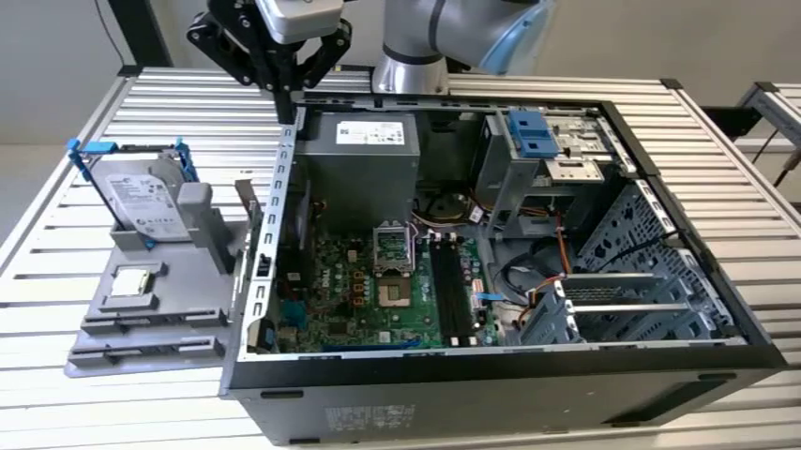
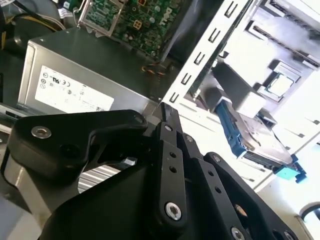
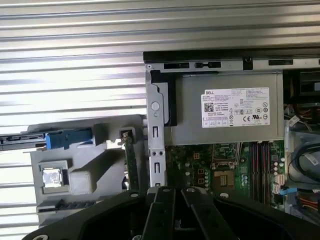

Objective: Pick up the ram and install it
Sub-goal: 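Reach for the ram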

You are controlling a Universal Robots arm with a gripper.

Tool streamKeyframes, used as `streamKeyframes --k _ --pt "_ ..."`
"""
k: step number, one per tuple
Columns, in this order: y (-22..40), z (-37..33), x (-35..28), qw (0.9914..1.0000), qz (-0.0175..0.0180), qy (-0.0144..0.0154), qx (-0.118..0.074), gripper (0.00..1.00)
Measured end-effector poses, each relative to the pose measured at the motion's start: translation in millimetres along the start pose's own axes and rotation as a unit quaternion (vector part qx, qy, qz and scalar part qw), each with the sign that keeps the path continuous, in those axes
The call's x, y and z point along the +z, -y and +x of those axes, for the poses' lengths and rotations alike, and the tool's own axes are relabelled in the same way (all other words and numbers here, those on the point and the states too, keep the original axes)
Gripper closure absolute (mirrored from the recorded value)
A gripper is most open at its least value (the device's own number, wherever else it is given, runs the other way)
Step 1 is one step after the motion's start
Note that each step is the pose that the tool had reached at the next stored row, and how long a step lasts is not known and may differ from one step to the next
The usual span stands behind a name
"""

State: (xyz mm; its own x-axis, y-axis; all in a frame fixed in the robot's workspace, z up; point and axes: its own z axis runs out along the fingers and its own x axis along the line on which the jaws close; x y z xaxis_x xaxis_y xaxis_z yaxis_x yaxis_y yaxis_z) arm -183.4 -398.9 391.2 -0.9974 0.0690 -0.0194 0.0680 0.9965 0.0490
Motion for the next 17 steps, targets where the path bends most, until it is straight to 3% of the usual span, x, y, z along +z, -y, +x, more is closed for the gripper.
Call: streamKeyframes --k 9,17 --pt "2.1 30.1 -0.7 1.00000 -0.0001 -0.0001 -0.003 1.00" --pt "2.2 32.7 -0.7 0.99999 -0.0001 -0.0002 -0.003 1.00"
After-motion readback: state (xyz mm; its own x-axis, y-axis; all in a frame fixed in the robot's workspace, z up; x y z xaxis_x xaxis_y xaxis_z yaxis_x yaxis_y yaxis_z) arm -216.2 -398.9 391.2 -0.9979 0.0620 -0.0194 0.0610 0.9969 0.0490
